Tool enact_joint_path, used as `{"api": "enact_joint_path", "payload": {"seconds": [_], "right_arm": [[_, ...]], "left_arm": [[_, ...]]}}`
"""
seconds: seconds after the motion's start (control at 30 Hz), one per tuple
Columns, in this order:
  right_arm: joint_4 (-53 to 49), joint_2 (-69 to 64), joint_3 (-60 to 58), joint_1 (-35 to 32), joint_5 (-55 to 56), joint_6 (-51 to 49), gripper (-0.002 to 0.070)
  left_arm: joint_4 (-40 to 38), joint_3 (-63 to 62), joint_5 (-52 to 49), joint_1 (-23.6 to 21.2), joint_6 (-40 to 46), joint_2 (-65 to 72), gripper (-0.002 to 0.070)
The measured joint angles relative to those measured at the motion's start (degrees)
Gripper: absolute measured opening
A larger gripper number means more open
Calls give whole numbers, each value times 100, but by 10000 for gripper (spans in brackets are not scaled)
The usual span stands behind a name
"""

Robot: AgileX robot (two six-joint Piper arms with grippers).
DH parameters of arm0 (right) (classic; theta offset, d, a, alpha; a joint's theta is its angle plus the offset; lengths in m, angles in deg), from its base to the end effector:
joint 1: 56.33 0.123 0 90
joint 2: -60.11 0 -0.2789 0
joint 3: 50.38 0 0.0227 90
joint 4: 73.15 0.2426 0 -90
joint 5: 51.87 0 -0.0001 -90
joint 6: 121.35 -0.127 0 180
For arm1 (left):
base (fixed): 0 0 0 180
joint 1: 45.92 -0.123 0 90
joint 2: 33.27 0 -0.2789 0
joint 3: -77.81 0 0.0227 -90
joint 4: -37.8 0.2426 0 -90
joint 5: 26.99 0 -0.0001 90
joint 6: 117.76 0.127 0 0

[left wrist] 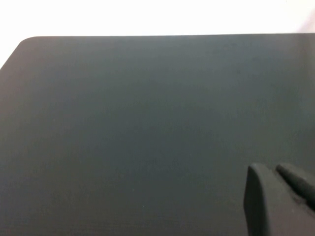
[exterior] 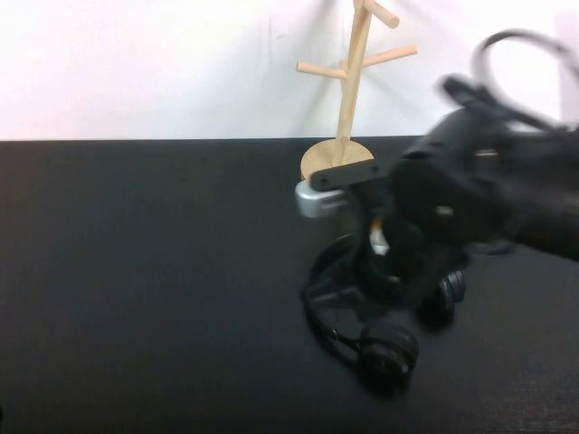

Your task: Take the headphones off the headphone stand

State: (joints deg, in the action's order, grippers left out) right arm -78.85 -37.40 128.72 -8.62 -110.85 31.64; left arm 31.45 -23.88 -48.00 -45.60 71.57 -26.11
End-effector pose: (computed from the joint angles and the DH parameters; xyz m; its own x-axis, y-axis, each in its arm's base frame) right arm 0.2291 0.2358 0.2697 -0.8582 -0.3397 -0.3849 -0.3997 0.9126 0.0859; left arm 0.0850 -0.0055 0.1637 -0.2786 0.0608 -0.9585 0.0603 0.9971 0.0457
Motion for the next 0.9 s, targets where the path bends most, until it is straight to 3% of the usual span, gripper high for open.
{"api": "enact_joint_path", "payload": {"seconds": [0.2, 0.47, 0.67, 0.9], "right_arm": [[-457, 868, -21, 239, -1607, 44, -7], [-453, 1659, -48, 239, -1602, 285, -7], [-1177, 1778, 2, 217, -1593, 325, -7], [-1221, 1852, -122, 144, -1408, 1367, -6]], "left_arm": [[0, 0, 0, 0, 0, 0, 0], [0, 0, 0, 0, 0, 0, 0], [0, 0, 0, 0, 0, 0, 0], [0, 0, 0, 0, 0, 0, 0]]}}
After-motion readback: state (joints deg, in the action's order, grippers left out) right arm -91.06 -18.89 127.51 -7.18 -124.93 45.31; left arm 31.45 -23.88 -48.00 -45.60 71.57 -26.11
